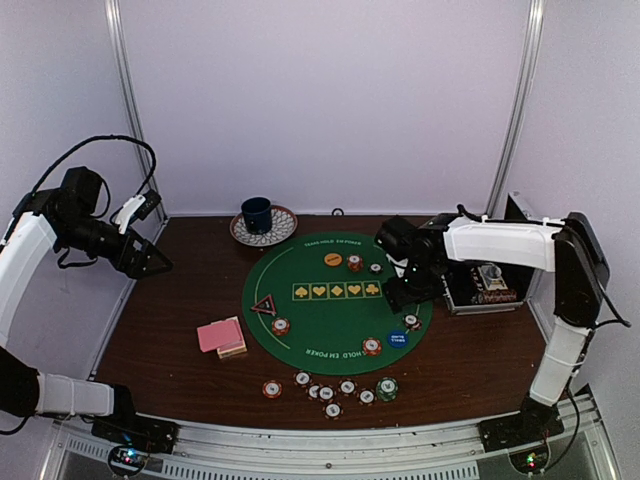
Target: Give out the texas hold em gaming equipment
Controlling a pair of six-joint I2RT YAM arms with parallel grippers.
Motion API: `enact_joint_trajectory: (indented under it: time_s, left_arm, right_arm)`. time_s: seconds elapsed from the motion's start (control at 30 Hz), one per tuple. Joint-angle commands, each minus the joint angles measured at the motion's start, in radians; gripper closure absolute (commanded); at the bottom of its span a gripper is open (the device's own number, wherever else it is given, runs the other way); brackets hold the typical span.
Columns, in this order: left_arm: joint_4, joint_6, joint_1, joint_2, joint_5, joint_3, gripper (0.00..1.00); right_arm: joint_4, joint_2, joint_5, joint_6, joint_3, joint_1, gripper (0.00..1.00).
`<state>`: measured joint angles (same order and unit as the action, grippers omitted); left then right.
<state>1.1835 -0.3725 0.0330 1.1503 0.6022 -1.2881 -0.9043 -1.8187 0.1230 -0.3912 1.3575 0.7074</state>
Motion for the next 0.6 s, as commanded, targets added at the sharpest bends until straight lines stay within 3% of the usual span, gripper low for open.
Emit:
enact_joint_trajectory:
  time_s: [0.0,0.23,0.57]
  left_arm:
    - [-0.003,0.004,0.005,-0.014,0.000,-0.015,0.02]
    - [-0.003,0.004,0.005,-0.018,0.000,-0.014,0.03]
    - [0.002,0.004,0.005,-0.016,-0.001,-0.025,0.02]
  right_arm:
    - [-0.047,0.073,0.005,-0.010,0.047,0.137,0.19]
    - [-0.029,0.030,-0.083,-0.049,0.078,0.379,0.12]
    - [0.043,-0.121,-0.250,0.060,0.153,0.522,0.10]
